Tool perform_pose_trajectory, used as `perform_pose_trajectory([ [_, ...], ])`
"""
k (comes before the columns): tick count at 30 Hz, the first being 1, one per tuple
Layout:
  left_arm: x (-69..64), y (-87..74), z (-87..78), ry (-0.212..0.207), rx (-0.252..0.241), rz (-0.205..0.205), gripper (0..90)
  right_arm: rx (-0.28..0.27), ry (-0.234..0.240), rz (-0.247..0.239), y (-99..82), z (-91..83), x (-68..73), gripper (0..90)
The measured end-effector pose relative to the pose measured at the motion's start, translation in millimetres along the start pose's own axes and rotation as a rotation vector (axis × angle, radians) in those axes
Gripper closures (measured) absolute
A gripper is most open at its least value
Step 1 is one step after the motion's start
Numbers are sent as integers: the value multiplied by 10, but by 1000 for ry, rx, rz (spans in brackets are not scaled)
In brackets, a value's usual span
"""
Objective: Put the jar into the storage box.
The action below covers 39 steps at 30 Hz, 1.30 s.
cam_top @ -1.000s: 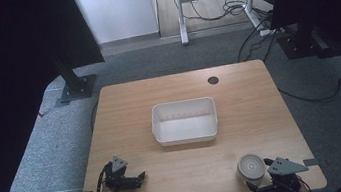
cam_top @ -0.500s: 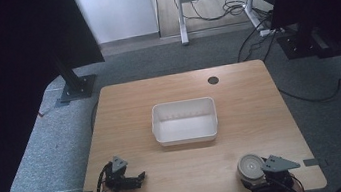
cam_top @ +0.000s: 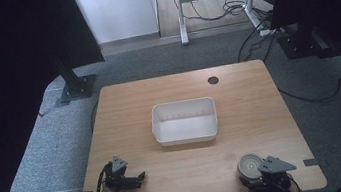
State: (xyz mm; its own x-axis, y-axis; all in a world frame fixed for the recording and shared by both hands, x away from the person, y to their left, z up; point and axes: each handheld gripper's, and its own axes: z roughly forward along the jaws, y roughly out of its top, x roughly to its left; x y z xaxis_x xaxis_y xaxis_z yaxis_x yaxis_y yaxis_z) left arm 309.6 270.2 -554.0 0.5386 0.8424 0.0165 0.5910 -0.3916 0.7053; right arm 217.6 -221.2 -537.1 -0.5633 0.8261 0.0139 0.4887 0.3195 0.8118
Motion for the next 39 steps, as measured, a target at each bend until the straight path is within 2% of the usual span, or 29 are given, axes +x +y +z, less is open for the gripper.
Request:
perform_pose_trajectory([
  [4, 0, 0, 0, 0, 0, 0, 4, 7, -15, 8, 13, -12, 2, 94],
  [7, 0, 0, 0, 0, 0, 0, 4, -2, -11, 21, 36, -28, -11, 94],
  [13, 0, 0, 0, 0, 0, 0, 4, -17, -6, 14, 126, -31, -1, 94],
  [22, 0, 0, 0, 0, 0, 0, 4, -20, 14, -11, 298, 68, 54, 95],
  [39, 0, 0, 0, 0, 0, 0, 4, -21, 36, -1, 472, 204, 39, 94],
])
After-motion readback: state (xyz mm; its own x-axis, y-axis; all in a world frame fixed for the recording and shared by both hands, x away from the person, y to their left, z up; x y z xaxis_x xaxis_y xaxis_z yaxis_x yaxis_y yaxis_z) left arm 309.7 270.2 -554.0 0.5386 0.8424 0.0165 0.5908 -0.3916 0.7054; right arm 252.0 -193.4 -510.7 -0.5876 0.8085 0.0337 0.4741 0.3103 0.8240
